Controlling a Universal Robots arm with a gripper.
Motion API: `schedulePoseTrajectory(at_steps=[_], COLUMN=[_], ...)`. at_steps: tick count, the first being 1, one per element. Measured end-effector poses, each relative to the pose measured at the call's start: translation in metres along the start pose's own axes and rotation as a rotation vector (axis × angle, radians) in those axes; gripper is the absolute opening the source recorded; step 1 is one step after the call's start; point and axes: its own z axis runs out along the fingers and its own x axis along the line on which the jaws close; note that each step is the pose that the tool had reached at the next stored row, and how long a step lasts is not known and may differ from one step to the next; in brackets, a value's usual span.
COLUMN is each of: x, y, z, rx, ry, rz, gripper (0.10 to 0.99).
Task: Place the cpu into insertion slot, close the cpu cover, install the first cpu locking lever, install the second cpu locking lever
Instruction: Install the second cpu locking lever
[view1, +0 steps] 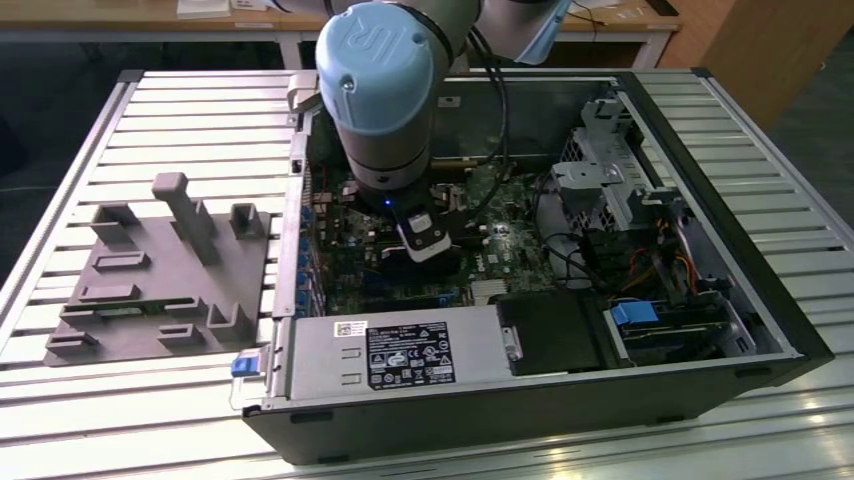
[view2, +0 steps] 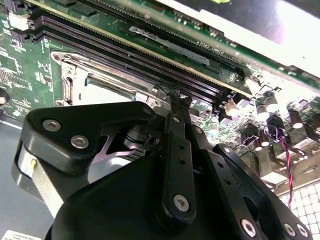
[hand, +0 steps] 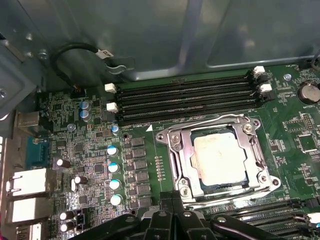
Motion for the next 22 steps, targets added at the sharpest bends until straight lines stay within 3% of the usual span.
schedulePoseTrajectory(at_steps=[2,4,14,22], x=[0.0001,0.0001,0.0002,0.0000], y=[0.0006,0.0006,0.0008,0.0030], z=[0.0003,0.0005,0.0009,-0.0041], rx=[0.008,0.009,0.010,0.011], ry=[-0.0012,-0.0013,-0.0012,-0.0015], rz=[-0.001,-0.001,-0.002,-0.002], gripper=[0.106,0.106,0.106,0.106])
